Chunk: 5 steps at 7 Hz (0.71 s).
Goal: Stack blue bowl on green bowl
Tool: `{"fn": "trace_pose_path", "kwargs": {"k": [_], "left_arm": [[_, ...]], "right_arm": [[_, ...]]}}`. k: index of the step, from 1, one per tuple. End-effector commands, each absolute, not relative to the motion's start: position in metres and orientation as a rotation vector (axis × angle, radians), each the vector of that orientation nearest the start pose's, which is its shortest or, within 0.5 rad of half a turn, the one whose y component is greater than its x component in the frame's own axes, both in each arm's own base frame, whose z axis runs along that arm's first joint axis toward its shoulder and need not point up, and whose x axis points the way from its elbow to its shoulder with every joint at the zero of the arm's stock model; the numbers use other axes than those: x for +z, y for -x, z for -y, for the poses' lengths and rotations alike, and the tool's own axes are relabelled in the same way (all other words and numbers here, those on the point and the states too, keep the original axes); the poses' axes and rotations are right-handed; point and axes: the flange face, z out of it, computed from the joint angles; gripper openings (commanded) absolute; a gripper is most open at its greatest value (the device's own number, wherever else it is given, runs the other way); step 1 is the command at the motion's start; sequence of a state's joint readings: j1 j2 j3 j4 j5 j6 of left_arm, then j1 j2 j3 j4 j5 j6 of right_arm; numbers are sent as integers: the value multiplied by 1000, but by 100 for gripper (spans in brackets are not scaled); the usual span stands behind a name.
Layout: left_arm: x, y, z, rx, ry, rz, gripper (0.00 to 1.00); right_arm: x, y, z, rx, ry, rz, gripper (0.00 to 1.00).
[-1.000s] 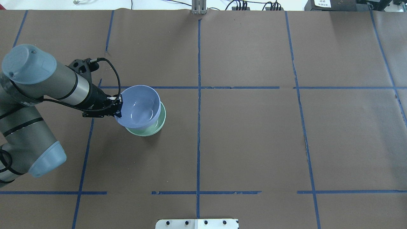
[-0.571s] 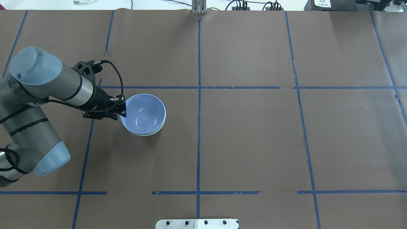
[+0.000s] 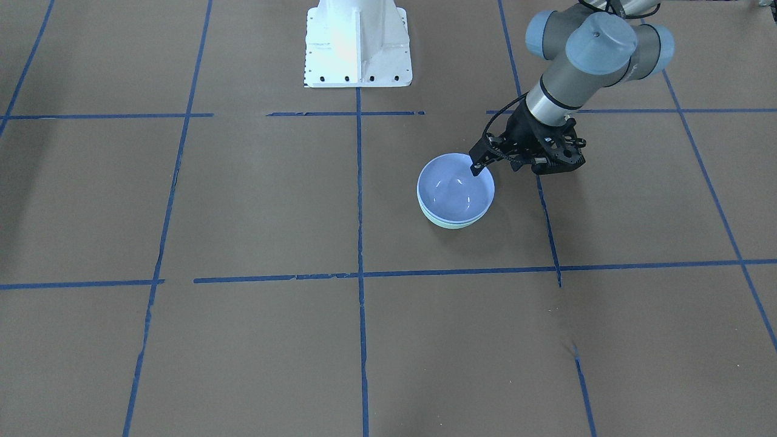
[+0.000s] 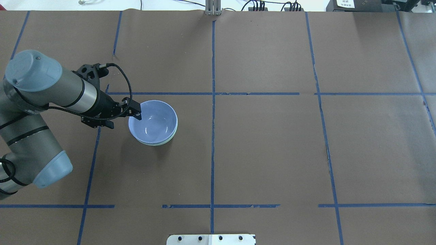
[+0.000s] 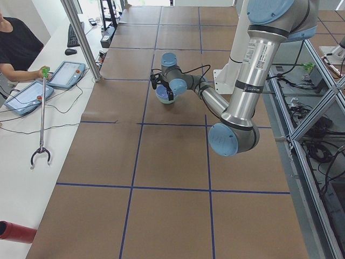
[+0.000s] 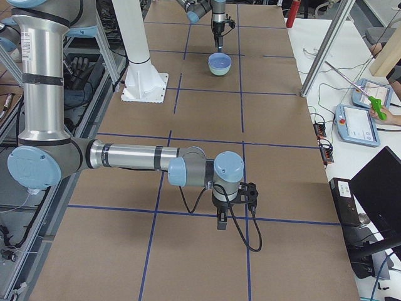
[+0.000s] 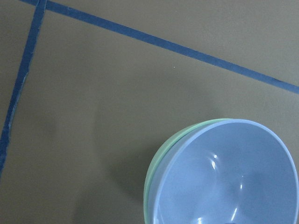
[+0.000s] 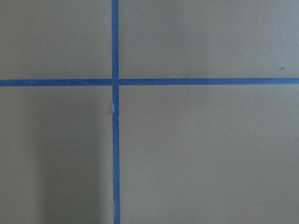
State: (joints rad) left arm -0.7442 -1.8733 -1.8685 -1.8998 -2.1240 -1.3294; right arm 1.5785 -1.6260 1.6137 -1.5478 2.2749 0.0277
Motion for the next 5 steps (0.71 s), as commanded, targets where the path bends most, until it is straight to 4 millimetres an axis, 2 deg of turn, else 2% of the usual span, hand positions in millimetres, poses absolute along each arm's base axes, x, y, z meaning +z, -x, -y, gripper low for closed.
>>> {"fn": "trace_pose_path", "kwargs": {"k": [1, 2, 3, 4, 5], "left_arm": [[329, -303, 482, -124, -130, -1016, 100], [343, -267, 478, -73, -194, -991, 100], [365, -220, 490, 5, -291, -935, 100], [395, -157, 503, 73, -349, -883, 100], [424, -108, 518, 146, -355, -837, 100]], "right_arm": [[667, -72, 469, 30, -3, 704, 100], [667, -72, 469, 30, -3, 704, 100], [667, -72, 469, 30, -3, 704, 100], [667, -72, 469, 30, -3, 704, 100], [667, -72, 469, 30, -3, 704, 100]]}}
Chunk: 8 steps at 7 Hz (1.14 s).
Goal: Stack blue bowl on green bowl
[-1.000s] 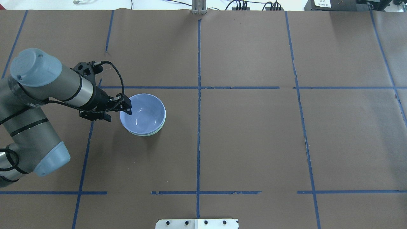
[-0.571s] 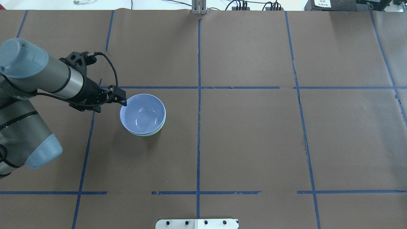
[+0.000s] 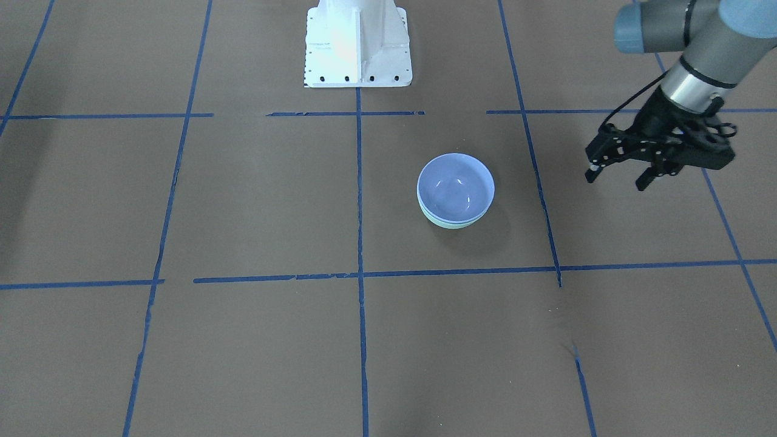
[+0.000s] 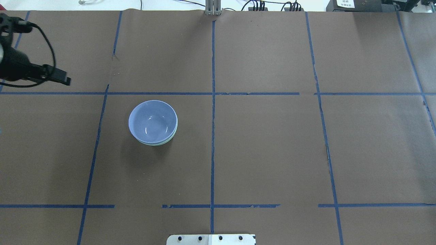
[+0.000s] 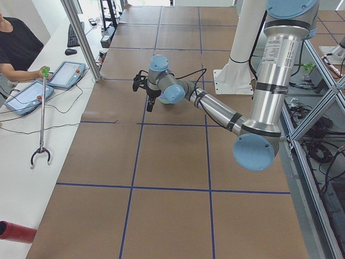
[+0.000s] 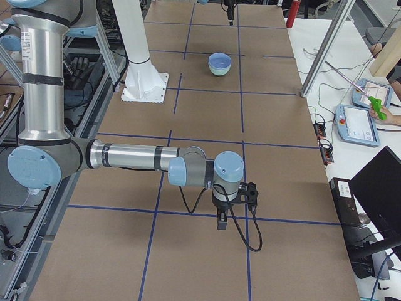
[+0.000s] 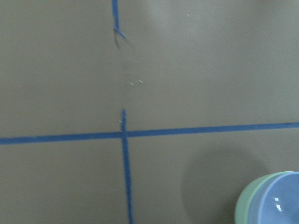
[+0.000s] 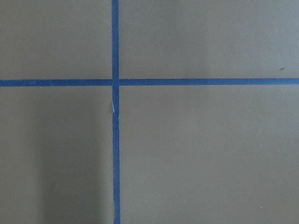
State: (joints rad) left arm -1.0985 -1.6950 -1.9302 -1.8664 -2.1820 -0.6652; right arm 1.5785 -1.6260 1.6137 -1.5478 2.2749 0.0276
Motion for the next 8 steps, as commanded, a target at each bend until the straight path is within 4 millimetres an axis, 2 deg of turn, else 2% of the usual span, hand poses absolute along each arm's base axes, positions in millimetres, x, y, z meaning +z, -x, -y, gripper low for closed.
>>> {"fn": "trace_pose_path", "kwargs": {"k": [1, 2, 3, 4, 5, 6, 8], "left_arm": [[452, -62, 531, 203, -361, -761, 100], [493, -14, 540, 185, -302, -710, 100], [535, 19, 544, 195, -273, -683, 100], [584, 58, 529, 215, -248, -661, 100], [623, 74, 504, 220, -211, -658, 100], [646, 74, 487, 202, -166, -665, 100], [658, 69, 468, 176, -129, -760, 100]], "right_arm": [[667, -72, 469, 30, -3, 704, 100], [667, -72, 469, 31, -3, 704, 100], [667, -72, 469, 32, -3, 704, 100], [667, -72, 469, 32, -3, 704, 100], [667, -72, 469, 30, -3, 704, 100], [667, -72, 469, 30, -3, 704, 100], [667, -72, 469, 30, -3, 704, 100]]}}
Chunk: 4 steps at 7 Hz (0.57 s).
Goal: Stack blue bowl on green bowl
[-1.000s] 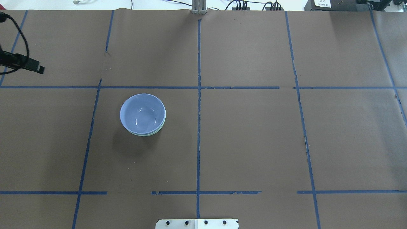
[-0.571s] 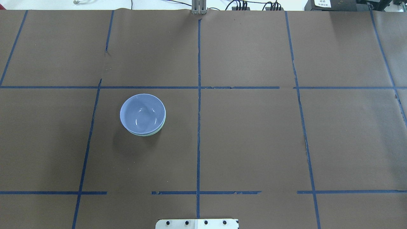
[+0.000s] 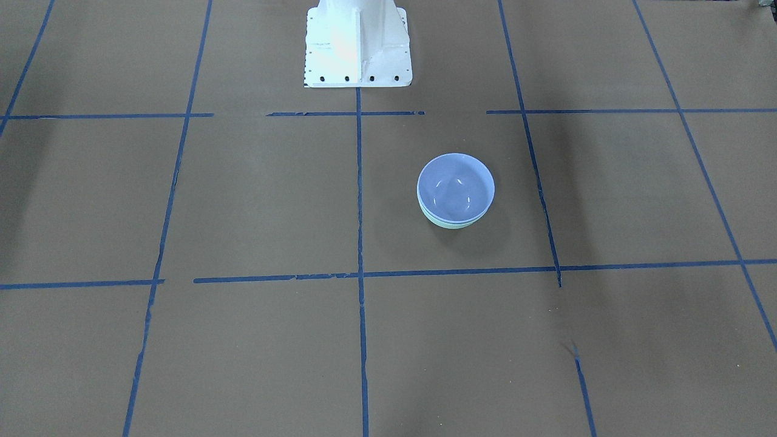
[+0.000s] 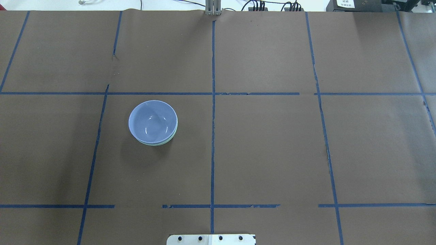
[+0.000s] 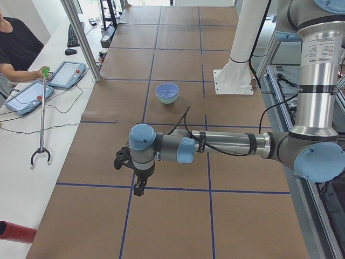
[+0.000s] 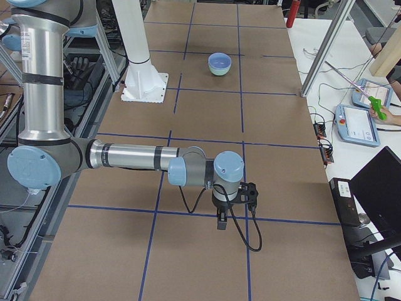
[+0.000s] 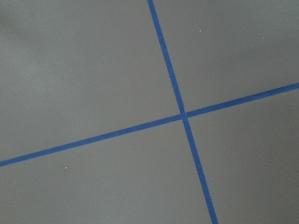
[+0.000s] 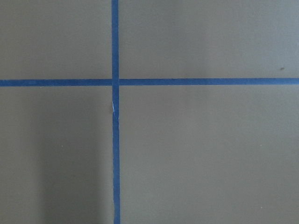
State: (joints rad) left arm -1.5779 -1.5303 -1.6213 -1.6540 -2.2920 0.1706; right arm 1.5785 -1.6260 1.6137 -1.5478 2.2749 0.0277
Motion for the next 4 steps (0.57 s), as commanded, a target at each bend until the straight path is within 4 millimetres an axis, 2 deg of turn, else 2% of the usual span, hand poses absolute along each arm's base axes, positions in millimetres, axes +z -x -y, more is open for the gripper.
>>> {"fn": "trace_pose_path", "kwargs": {"k": [1, 4], "left_arm": [[660, 69, 465, 170, -118, -760, 100], [666, 69, 463, 56, -47, -767, 100]], "right_arm": [[667, -72, 469, 30, -3, 704, 100], [667, -72, 469, 30, -3, 704, 100]]}}
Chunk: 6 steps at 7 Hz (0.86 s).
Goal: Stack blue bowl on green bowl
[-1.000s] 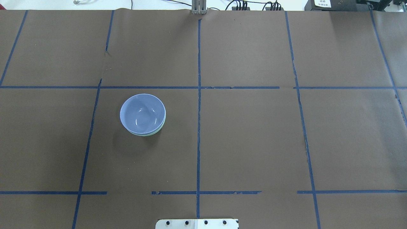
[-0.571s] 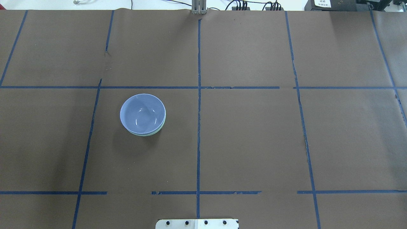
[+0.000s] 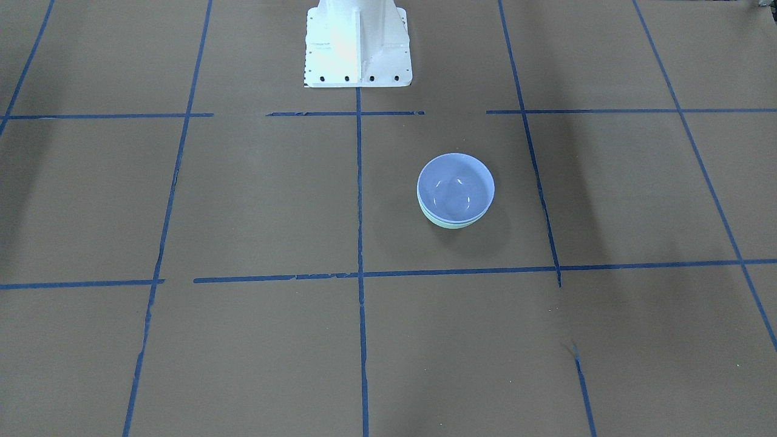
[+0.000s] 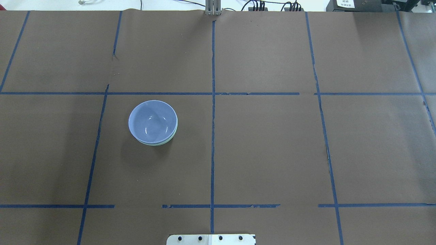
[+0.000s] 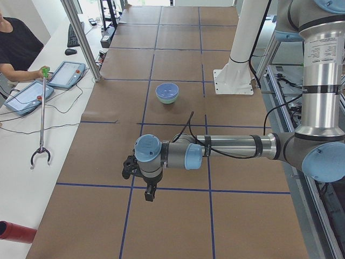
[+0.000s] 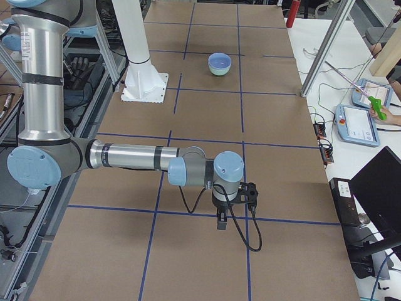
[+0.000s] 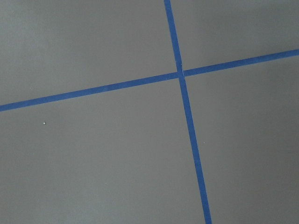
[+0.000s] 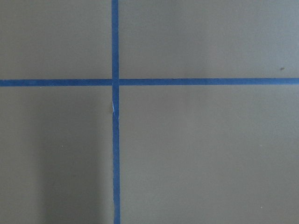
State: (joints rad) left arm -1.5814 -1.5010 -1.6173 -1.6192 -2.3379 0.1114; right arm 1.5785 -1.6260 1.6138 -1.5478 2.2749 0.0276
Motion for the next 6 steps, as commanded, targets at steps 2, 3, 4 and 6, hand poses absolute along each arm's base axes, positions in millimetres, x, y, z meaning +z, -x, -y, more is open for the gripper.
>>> {"fn": "trace_pose_path", "kwargs": {"k": [2, 3, 4, 6], "left_arm": [[666, 69, 462, 52, -44, -769, 100], [665, 69, 463, 53, -47, -769, 100], [663, 69, 462, 57, -52, -769, 100], [662, 69, 462, 57, -53, -769, 100]], "right_arm": [[667, -72, 469, 30, -3, 704, 100], [667, -72, 469, 30, -3, 704, 100], [667, -72, 469, 30, -3, 704, 100], [667, -72, 469, 30, -3, 704, 100]]}}
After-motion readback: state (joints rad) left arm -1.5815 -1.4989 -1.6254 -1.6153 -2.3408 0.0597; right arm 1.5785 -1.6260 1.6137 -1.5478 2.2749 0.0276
